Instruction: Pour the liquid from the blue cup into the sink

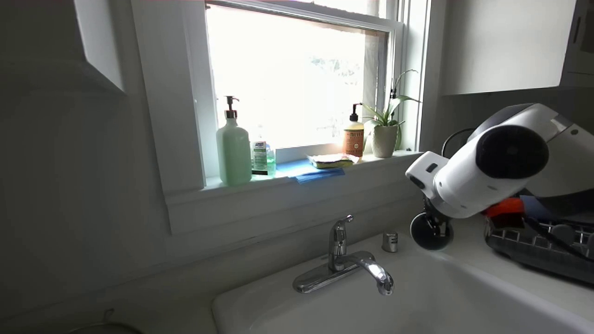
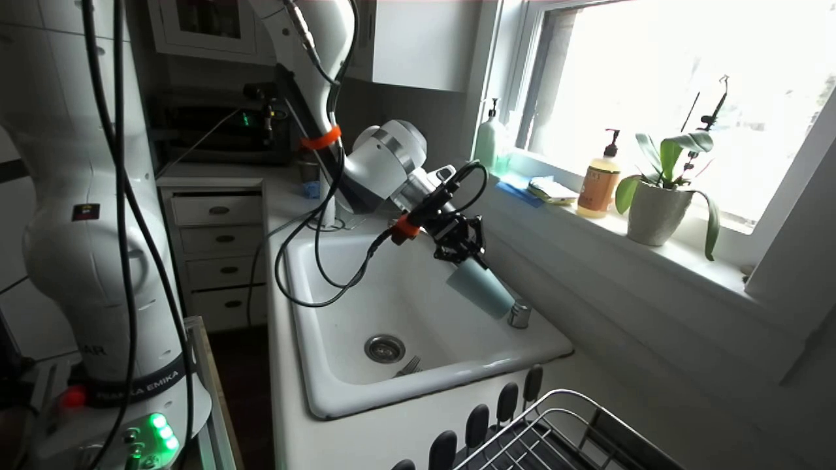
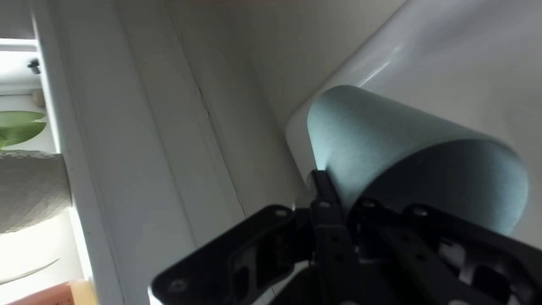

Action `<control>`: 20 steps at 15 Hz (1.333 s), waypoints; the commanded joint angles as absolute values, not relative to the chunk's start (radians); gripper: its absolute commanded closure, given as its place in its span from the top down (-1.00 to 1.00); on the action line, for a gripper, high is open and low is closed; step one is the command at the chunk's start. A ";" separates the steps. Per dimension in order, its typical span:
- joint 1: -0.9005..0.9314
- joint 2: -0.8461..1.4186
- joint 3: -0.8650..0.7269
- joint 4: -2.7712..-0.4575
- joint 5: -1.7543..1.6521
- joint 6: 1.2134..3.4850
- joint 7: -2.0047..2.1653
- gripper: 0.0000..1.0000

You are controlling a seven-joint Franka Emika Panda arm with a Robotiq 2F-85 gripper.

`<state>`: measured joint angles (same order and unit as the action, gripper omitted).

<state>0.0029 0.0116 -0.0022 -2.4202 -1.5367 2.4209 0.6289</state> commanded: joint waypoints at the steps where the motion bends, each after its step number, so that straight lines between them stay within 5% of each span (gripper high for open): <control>1: -0.032 -0.020 -0.033 -2.403 -1.317 2.523 0.406 -0.97; 11: -0.103 -0.008 -0.105 -2.265 -0.536 2.477 -0.275 -0.97; 20: -0.189 0.047 -0.190 -2.112 -0.157 2.381 -0.691 -0.97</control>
